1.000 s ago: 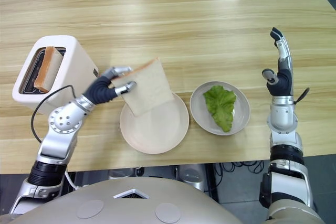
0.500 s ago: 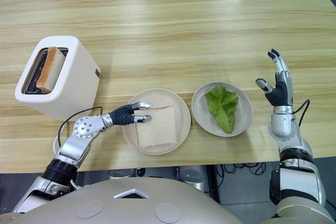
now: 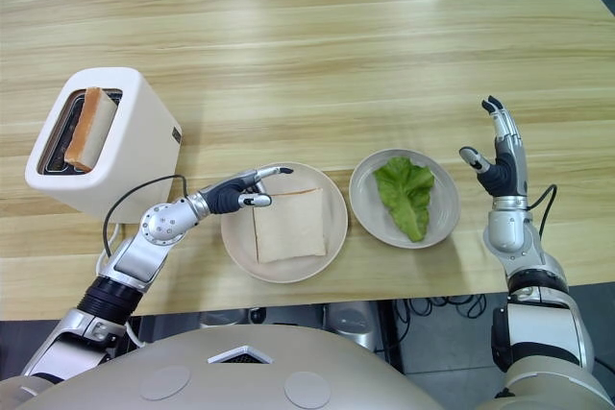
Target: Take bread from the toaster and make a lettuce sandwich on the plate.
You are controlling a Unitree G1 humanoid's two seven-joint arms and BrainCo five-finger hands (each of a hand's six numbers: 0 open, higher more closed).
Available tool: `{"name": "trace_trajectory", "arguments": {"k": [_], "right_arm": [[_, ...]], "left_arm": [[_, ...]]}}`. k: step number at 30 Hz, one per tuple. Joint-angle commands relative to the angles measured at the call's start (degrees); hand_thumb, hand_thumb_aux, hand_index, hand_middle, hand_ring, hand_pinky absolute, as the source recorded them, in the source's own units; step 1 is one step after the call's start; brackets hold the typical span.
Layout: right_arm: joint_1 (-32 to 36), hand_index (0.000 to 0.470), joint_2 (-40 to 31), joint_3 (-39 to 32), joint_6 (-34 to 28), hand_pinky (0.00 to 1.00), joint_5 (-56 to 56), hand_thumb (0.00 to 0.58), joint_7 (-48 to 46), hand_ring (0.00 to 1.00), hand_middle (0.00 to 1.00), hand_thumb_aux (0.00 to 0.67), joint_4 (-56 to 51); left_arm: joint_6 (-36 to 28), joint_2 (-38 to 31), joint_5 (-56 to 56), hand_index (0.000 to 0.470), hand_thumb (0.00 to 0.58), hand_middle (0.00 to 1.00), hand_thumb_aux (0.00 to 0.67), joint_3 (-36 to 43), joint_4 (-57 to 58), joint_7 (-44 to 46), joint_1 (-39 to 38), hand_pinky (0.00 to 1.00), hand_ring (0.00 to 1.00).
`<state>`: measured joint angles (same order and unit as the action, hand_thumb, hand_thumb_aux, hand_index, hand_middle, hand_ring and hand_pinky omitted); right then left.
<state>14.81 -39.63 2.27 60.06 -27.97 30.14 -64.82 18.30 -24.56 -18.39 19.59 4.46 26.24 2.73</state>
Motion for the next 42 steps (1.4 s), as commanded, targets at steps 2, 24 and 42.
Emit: {"name": "trace_trajectory", "arguments": {"k": [2,24,42], "right_arm": [[0.0,0.000,-0.3,-1.6,-0.4,0.00,-0.3,0.000,1.6,0.00,0.00,0.000,-1.2],[8.1,0.000,-7.2,-38.9,-19.6,0.00,-40.4,0.000,35.9,0.00,0.00,0.000,-2.0],[8.2,0.000,-7.3,-42.0,-19.8,0.00,-35.6,0.000,39.5,0.00,0.00,0.000,-5.5]], "left_arm": [[1.0,-3.7,-6.8,0.000,0.000,1.00,0.000,-1.5,-1.7,-3.9,1.6,1.00,1.00],[-1.2,-4.7,-15.7,0.000,0.000,1.00,0.000,1.8,-0.7,-7.2,-2.9,1.00,1.00],[0.7,-3.3,-15.6,0.000,0.000,1.00,0.000,3.8,7.0,-9.3,-2.3,1.00,1.00]]}}
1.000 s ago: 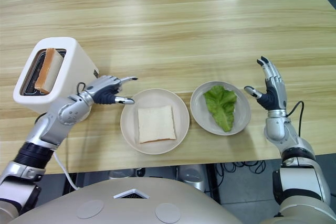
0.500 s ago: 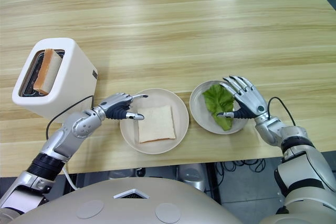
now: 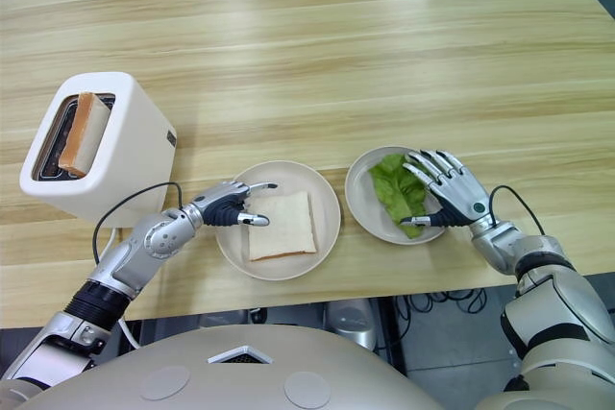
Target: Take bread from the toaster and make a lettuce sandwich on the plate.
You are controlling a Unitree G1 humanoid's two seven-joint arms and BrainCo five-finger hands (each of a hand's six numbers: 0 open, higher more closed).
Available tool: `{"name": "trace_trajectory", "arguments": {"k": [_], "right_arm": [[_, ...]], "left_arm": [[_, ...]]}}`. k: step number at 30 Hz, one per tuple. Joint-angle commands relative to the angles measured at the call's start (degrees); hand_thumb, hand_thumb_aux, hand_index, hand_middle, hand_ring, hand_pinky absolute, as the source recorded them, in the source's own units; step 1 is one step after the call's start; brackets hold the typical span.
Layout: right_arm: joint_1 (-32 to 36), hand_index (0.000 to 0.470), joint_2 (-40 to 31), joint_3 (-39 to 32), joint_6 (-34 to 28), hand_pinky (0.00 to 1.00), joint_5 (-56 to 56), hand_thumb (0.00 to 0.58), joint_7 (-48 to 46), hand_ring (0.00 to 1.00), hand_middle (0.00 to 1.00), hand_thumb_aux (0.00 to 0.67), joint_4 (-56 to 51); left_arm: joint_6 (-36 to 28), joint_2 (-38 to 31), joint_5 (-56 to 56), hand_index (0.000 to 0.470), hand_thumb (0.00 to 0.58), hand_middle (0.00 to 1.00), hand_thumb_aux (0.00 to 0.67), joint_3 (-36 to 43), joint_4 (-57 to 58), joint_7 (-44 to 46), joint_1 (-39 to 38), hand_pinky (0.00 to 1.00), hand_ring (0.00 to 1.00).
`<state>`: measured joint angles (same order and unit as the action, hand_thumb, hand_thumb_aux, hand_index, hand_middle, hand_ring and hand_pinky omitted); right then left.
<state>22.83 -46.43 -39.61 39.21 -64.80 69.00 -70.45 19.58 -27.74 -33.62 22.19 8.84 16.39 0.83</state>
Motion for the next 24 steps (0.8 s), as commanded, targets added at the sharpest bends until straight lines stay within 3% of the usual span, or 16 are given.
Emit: {"name": "trace_trajectory", "arguments": {"k": [1,24], "right_arm": [[0.3,0.000,-0.6,-0.1,1.4,0.00,1.6,0.000,0.8,0.00,0.00,0.000,0.3],[8.1,0.000,-1.5,-2.3,1.7,0.00,3.0,0.000,-10.0,0.00,0.00,0.000,-3.1]], "left_arm": [[-0.5,-0.1,-0.4,0.000,0.000,1.00,0.000,1.3,2.8,0.5,-0.3,1.00,1.00],[-0.2,0.7,-0.3,0.000,0.000,1.00,0.000,2.0,3.0,0.6,0.1,1.00,1.00]]}}
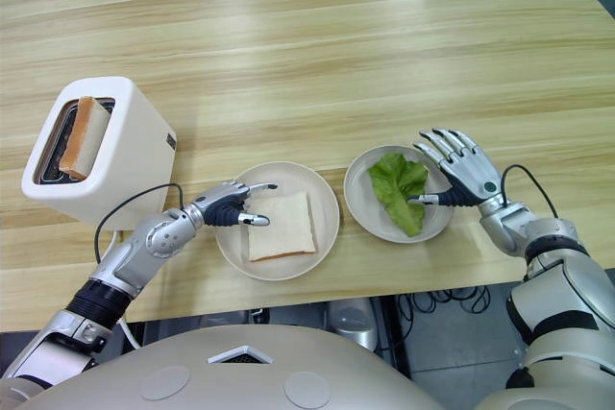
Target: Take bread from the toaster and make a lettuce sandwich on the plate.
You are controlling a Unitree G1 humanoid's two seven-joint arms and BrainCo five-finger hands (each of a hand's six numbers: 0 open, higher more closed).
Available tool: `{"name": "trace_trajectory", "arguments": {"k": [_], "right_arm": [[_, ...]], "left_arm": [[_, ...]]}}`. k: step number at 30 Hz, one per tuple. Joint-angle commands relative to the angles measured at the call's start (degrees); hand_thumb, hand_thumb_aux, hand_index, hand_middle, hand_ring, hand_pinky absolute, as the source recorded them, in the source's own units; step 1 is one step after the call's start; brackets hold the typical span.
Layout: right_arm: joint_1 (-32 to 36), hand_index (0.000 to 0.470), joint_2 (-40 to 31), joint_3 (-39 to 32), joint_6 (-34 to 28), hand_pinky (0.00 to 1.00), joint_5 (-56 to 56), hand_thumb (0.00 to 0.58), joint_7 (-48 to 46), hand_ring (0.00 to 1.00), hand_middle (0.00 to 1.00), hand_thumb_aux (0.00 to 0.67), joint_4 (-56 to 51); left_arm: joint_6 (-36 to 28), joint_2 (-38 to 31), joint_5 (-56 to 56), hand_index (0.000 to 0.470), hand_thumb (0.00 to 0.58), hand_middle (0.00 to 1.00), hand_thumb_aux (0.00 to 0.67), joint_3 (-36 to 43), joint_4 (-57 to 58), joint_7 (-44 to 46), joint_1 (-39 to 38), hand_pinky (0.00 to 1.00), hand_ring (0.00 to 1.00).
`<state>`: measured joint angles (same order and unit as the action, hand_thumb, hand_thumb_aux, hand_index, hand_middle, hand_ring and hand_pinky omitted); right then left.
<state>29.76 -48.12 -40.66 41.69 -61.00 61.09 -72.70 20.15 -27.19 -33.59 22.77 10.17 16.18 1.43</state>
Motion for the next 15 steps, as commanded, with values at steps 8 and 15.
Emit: {"name": "trace_trajectory", "arguments": {"k": [8,15], "right_arm": [[2.9,0.244,0.2,-3.8,-2.5,0.00,-2.2,0.452,-3.3,0.00,0.00,0.355,-1.6],[3.0,0.260,0.3,-4.7,-2.5,0.00,-2.0,0.470,-3.0,0.00,0.00,0.378,-1.6]], "left_arm": [[-0.8,0.5,-0.6,0.000,0.000,1.00,0.000,1.1,1.4,0.3,-0.7,1.00,1.00],[-0.7,0.6,-0.6,0.000,0.000,1.00,0.000,0.9,1.2,-0.2,-0.5,1.00,1.00]]}}
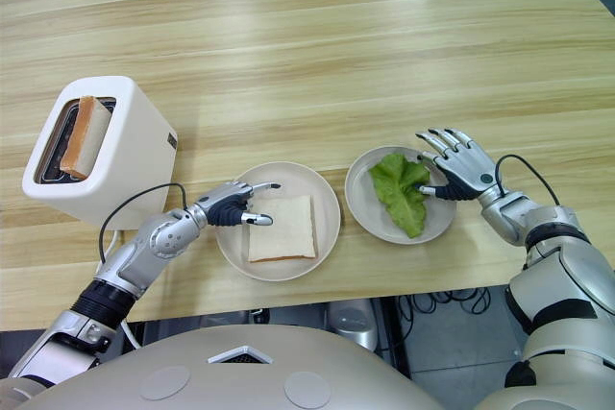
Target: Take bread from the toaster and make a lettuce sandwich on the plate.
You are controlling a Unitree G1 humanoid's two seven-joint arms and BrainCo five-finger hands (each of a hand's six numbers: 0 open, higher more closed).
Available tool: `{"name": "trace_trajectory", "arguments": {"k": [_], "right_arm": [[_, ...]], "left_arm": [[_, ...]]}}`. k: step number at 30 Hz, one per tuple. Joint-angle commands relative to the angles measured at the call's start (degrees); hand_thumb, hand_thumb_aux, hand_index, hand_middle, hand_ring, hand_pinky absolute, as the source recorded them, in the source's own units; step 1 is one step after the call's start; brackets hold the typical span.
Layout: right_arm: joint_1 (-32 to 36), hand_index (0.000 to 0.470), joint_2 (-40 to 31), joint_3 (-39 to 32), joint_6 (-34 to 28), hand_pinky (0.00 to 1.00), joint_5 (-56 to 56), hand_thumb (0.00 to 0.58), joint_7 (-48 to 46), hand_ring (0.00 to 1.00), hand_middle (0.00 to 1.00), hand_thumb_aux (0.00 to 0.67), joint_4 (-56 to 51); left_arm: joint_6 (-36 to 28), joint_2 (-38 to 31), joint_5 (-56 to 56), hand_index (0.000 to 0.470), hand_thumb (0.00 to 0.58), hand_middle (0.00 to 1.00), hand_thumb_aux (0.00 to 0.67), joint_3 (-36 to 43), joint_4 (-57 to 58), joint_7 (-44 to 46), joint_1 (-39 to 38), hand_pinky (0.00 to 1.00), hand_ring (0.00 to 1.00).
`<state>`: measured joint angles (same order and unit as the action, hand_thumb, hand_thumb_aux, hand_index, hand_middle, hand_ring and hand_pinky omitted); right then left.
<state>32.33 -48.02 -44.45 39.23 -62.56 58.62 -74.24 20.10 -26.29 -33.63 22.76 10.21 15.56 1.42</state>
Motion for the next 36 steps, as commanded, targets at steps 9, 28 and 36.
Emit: {"name": "trace_trajectory", "arguments": {"k": [9,28,36], "right_arm": [[0.3,0.285,0.5,-1.1,-0.1,0.00,0.2,0.496,-0.3,0.00,0.00,0.415,-0.3],[1.2,0.460,1.8,-1.8,0.3,0.00,-0.2,0.580,-0.4,0.00,0.00,0.670,0.2],[1.5,0.460,1.9,-1.5,0.5,0.00,0.5,0.580,-0.8,0.00,0.00,0.670,0.2]], "left_arm": [[-0.7,-0.2,-0.6,0.000,0.000,1.00,0.000,1.0,1.6,0.2,-0.3,1.00,1.00],[-0.7,0.2,-0.4,0.000,0.000,1.00,0.000,1.4,2.2,0.6,-0.1,1.00,1.00],[-0.3,1.1,0.9,0.000,0.000,1.00,0.000,-1.1,-1.8,-2.2,0.3,1.00,1.00]]}}
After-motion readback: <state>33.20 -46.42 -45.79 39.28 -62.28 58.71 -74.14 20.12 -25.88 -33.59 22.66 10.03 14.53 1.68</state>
